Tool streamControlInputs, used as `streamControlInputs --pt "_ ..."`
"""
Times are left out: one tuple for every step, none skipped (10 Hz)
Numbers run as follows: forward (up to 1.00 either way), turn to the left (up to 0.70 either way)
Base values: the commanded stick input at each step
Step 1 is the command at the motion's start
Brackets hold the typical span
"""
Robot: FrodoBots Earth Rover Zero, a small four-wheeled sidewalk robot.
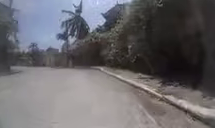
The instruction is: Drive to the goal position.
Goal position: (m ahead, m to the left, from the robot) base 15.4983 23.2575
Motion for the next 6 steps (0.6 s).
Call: streamControlInputs --pt "0.85 0.02" --pt "0.85 0.33" --pt "0.85 0.34" --pt "0.85 0.34" --pt "0.85 0.34" --pt "0.85 0.32"
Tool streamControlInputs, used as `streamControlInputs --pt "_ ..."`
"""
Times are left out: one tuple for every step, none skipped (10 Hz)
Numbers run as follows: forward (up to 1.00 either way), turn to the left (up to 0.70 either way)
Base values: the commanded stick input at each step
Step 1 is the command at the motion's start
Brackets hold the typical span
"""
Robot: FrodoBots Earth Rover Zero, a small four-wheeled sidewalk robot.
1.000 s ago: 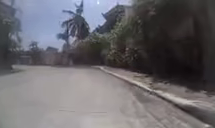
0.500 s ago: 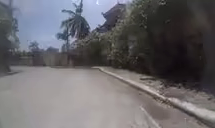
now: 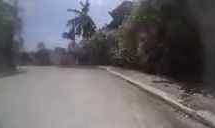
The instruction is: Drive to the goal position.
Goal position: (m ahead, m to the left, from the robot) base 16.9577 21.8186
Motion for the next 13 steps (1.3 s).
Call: streamControlInputs --pt "0.85 0.01" --pt "0.85 0.00" --pt "0.85 0.00" --pt "0.85 0.00" --pt "0.85 0.00" --pt "0.85 0.00" --pt "0.85 0.00" --pt "0.85 0.00" --pt "0.85 0.00" --pt "0.85 0.00" --pt "0.85 0.00" --pt "0.85 0.00" --pt "0.85 0.00"
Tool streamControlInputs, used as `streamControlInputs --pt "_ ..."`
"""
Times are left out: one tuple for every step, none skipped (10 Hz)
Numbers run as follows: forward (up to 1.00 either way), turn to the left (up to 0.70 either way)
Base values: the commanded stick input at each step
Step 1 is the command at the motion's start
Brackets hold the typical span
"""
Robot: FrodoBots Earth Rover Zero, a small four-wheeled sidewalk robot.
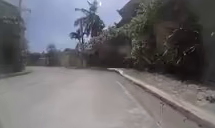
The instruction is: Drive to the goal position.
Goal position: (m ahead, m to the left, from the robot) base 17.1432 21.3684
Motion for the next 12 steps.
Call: streamControlInputs --pt "0.85 0.00" --pt "0.85 0.00" --pt "0.85 0.00" --pt "0.85 0.00" --pt "0.85 0.00" --pt "0.85 0.00" --pt "0.85 0.00" --pt "0.85 0.00" --pt "0.85 0.00" --pt "0.85 0.00" --pt "0.85 0.00" --pt "0.85 0.00"
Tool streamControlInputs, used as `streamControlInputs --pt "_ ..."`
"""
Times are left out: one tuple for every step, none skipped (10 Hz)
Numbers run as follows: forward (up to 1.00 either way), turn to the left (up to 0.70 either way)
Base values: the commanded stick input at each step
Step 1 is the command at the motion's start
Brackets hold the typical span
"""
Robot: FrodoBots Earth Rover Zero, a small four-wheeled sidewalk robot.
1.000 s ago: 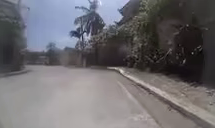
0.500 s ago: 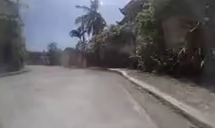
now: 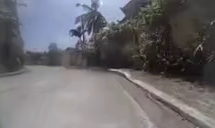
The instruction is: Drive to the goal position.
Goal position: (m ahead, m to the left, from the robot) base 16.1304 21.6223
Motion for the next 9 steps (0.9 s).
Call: streamControlInputs --pt "0.85 0.00" --pt "0.85 0.00" --pt "0.85 0.00" --pt "0.85 0.00" --pt "0.85 0.00" --pt "0.85 0.00" --pt "0.85 0.00" --pt "0.85 0.00" --pt "0.85 0.00"
